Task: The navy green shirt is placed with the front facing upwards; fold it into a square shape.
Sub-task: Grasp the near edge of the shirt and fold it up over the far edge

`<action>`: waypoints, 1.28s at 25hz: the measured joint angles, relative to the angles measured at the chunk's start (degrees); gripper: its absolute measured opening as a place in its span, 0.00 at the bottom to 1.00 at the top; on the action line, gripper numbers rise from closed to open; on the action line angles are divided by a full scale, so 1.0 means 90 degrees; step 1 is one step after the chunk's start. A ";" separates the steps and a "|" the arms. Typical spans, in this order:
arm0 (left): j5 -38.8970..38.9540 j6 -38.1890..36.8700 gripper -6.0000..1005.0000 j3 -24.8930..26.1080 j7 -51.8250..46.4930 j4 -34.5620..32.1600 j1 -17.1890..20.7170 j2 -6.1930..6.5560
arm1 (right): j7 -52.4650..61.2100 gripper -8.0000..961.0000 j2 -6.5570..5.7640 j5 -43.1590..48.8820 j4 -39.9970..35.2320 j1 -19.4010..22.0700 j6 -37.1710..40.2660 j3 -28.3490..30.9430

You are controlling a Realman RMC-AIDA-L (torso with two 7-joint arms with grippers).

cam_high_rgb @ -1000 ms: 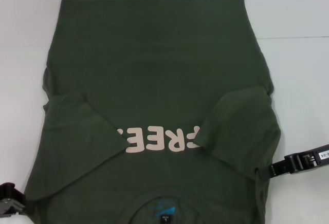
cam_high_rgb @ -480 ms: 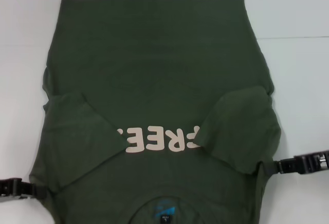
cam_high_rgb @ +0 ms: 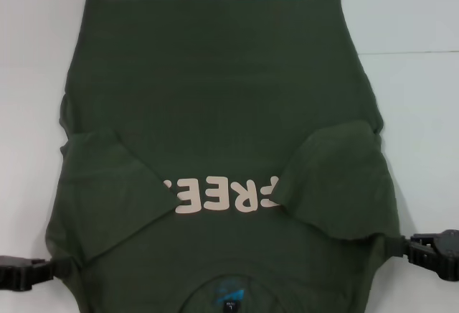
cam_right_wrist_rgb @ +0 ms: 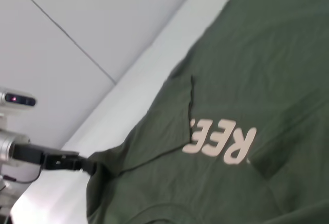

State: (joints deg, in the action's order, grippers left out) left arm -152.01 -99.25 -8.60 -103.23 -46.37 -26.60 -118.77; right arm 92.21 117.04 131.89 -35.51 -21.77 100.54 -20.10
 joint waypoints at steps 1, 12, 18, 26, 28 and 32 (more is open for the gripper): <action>0.0025 -0.0017 0.04 -0.0008 0.0203 0.0016 0.0025 -0.0015 | -0.0332 0.04 0.0007 -0.0006 0.0084 0.0060 -0.0006 0.0154; 0.0039 -0.0047 0.04 0.0082 0.2014 0.0291 0.0167 -0.0063 | -0.2638 0.04 0.0083 -0.0017 0.0743 0.0543 -0.0084 0.1066; 0.0032 -0.0061 0.04 0.0312 0.3120 0.0381 0.0326 -0.0067 | -0.3830 0.04 0.0115 -0.0020 0.0825 0.0824 0.0041 0.1428; 0.0031 -0.0343 0.04 0.0597 0.4123 0.0310 0.0497 -0.0075 | -0.4544 0.04 0.0174 -0.0019 0.0925 0.1152 0.0417 0.1832; 0.0008 -0.0456 0.04 0.0654 0.4253 0.0294 0.0515 -0.0066 | -0.4671 0.04 0.0195 -0.0019 0.0926 0.1239 0.0495 0.1886; -0.0102 -0.0721 0.04 0.0644 0.4490 0.0240 0.0544 -0.0055 | -0.4903 0.04 0.0254 -0.0004 0.0961 0.1382 0.0653 0.1896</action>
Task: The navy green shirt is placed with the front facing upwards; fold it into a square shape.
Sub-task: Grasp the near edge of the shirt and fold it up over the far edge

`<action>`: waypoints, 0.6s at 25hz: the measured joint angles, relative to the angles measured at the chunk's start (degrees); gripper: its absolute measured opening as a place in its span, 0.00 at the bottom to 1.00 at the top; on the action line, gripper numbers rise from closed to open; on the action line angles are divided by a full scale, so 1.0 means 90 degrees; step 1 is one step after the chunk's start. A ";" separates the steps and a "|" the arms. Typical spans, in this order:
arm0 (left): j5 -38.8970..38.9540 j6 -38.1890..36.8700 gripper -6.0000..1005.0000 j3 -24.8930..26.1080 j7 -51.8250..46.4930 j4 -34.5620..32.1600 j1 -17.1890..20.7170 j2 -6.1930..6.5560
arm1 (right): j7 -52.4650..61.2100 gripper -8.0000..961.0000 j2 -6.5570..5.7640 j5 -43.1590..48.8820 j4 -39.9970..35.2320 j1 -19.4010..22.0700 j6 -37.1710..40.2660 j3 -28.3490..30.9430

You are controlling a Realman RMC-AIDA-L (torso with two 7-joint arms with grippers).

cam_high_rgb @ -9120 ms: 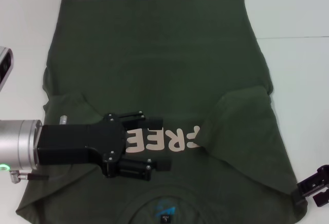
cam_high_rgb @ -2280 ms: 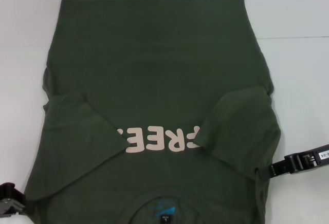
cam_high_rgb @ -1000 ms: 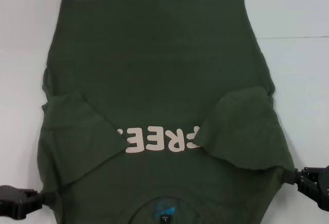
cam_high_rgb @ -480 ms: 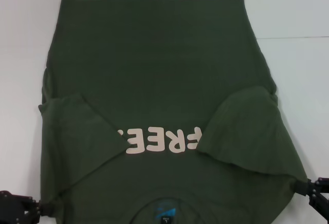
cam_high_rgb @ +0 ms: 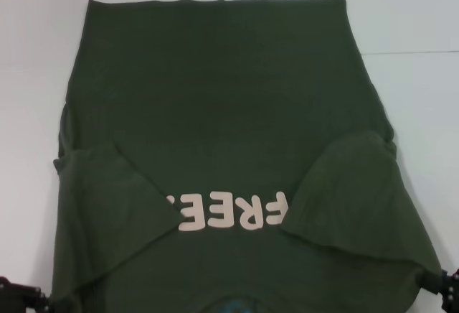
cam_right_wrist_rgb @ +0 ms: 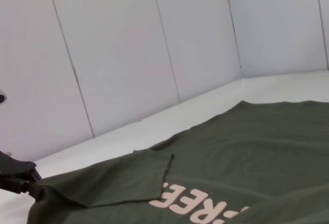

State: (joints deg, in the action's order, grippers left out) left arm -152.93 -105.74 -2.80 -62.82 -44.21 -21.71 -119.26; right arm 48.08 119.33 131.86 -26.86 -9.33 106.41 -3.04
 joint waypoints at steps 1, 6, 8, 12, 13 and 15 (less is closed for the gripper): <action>-0.0013 -0.0094 0.04 -0.0009 0.0064 -0.0032 0.0028 0.0000 | -0.0062 0.04 0.0009 0.0003 0.0025 0.0027 0.0020 0.0001; -0.0023 -0.0434 0.04 0.0000 0.0282 -0.0188 0.0200 0.0000 | -0.0368 0.04 0.0018 0.0007 0.0222 0.0242 0.0083 0.0005; -0.0029 -0.0549 0.04 -0.0012 0.0338 -0.0267 0.0285 -0.0006 | -0.0482 0.04 0.0020 0.0008 0.0263 0.0350 0.0139 0.0009; -0.0031 -0.0734 0.04 0.0016 0.0525 -0.0365 0.0416 -0.0019 | -0.0620 0.04 0.0022 0.0004 0.0282 0.0544 0.0257 0.0092; -0.0031 -0.0769 0.04 0.0009 0.0559 -0.0376 0.0435 -0.0022 | -0.0674 0.04 0.0022 0.0010 0.0285 0.0590 0.0313 0.0119; -0.0054 -0.0886 0.04 -0.0002 0.0647 -0.0392 0.0458 -0.0022 | -0.0751 0.04 0.0022 0.0015 0.0287 0.0655 0.0375 0.0176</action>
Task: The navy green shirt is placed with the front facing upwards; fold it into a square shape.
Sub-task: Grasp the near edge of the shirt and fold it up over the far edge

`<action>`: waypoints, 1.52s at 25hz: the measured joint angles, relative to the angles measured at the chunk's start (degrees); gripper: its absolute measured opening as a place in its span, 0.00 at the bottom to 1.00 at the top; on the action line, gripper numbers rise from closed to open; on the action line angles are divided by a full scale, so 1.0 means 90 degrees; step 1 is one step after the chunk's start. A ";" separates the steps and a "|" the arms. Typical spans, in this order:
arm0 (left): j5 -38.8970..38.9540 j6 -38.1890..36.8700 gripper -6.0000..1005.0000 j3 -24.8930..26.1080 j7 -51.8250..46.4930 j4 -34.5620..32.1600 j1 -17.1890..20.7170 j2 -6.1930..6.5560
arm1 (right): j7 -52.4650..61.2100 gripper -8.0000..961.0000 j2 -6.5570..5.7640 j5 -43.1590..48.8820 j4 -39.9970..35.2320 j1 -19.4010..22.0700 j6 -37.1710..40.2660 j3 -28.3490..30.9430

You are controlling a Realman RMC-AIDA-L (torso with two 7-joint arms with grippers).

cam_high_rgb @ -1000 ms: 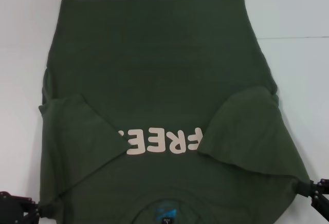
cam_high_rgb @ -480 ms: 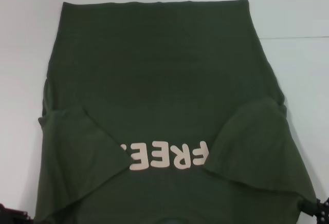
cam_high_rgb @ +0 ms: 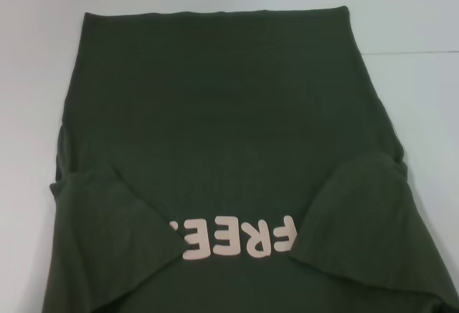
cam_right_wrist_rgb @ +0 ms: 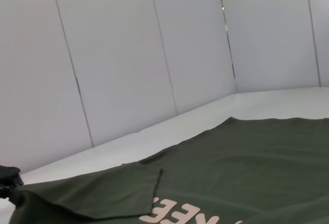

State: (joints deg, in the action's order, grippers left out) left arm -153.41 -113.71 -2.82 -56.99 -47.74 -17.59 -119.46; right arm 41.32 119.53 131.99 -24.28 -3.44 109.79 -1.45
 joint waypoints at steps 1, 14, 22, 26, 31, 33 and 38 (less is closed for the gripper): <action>-0.0023 -0.0061 0.04 0.0001 0.0050 -0.0005 0.0006 0.0001 | -0.0017 0.04 -0.0002 0.0001 0.0000 0.0027 0.0010 0.0048; 0.0162 0.0350 0.04 0.0821 -0.0143 0.0174 -0.0260 0.0160 | -0.0009 0.04 0.0004 -0.0009 0.0004 -0.0127 0.0011 0.0562; 0.0256 0.0406 0.04 0.1037 -0.0083 0.0259 -0.0248 0.0192 | 0.0010 0.04 -0.0013 -0.0014 0.0151 -0.0258 -0.0002 0.1077; 0.0437 0.0359 0.04 0.1186 -0.0068 0.0270 -0.0196 0.0201 | 0.0012 0.04 -0.0023 -0.0016 0.0169 -0.0282 -0.0002 0.1366; 0.0641 0.0270 0.04 0.1286 -0.0031 0.0316 -0.0163 0.0211 | 0.0013 0.04 0.0001 -0.0017 0.0196 -0.0334 0.0019 0.1555; 0.0724 0.0246 0.04 0.1287 -0.0007 0.0355 -0.0163 0.0214 | 0.0015 0.04 0.0003 -0.0018 0.0245 -0.0362 0.0009 0.1652; 0.0958 0.0300 0.04 0.1291 -0.0030 0.0455 -0.0199 0.0221 | 0.0032 0.04 -0.0005 -0.0018 0.0319 -0.0523 -0.0043 0.1891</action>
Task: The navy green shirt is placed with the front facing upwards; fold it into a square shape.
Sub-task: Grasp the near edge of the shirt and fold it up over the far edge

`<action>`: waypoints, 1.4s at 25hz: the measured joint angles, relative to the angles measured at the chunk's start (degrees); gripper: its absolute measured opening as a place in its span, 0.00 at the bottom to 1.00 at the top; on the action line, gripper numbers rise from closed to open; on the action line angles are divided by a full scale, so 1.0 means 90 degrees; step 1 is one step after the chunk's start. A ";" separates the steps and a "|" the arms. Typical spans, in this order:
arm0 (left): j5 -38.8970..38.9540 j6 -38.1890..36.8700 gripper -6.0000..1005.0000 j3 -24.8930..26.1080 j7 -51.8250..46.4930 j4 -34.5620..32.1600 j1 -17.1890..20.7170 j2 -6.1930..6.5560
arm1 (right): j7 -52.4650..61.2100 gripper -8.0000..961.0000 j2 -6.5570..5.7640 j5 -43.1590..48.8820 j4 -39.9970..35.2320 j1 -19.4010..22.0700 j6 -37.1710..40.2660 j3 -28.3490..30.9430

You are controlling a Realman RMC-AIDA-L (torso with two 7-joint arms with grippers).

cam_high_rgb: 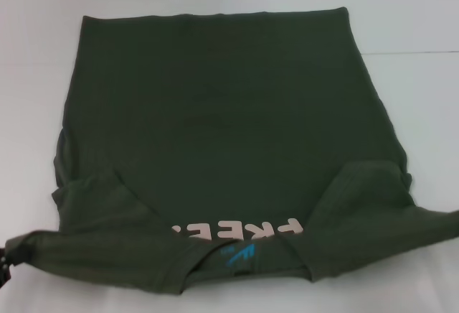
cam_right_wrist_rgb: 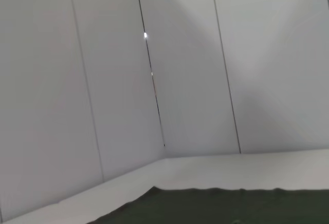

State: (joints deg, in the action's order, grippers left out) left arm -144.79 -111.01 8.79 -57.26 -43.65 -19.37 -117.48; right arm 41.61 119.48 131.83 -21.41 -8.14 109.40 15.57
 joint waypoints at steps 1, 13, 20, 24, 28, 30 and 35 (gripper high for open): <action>0.0063 0.0023 0.04 0.0003 -0.0019 0.0042 -0.0016 0.0000 | 0.0047 0.04 0.0000 0.0000 0.0001 -0.0065 -0.0044 0.0062; 0.0816 0.1296 0.04 -0.0106 -0.0493 0.0954 -0.0559 -0.0019 | 0.1096 0.04 -0.0043 0.0001 0.0007 -0.1012 -0.1113 0.0374; 0.0794 0.2572 0.04 -0.0166 -0.0585 0.1569 -0.1132 -0.0041 | 0.1633 0.04 -0.0082 0.0001 -0.0002 -0.1547 -0.1980 0.0355; 0.0896 0.3136 0.04 -0.0165 -0.0604 0.1661 -0.1366 -0.0050 | 0.1761 0.04 -0.0083 -0.0007 0.0006 -0.1776 -0.2448 0.0370; 0.1207 0.3604 0.04 -0.0163 -0.0515 0.1745 -0.1477 -0.0059 | 0.1783 0.04 -0.0087 -0.0154 0.0007 -0.1994 -0.2806 0.0336; 0.1350 0.3788 0.04 -0.0163 -0.0475 0.1801 -0.1523 -0.0061 | 0.1789 0.04 -0.0090 -0.0215 0.0007 -0.2127 -0.3013 0.0313; 0.1478 0.4368 0.04 -0.0166 -0.0465 0.1910 -0.1727 -0.0038 | 0.1870 0.04 -0.0092 -0.0243 0.0007 -0.2457 -0.3677 0.0257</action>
State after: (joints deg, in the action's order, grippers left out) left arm -131.50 -71.70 7.30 -61.45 -26.46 -34.92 -117.82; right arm 58.44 118.66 129.64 -21.35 -30.26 76.31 17.88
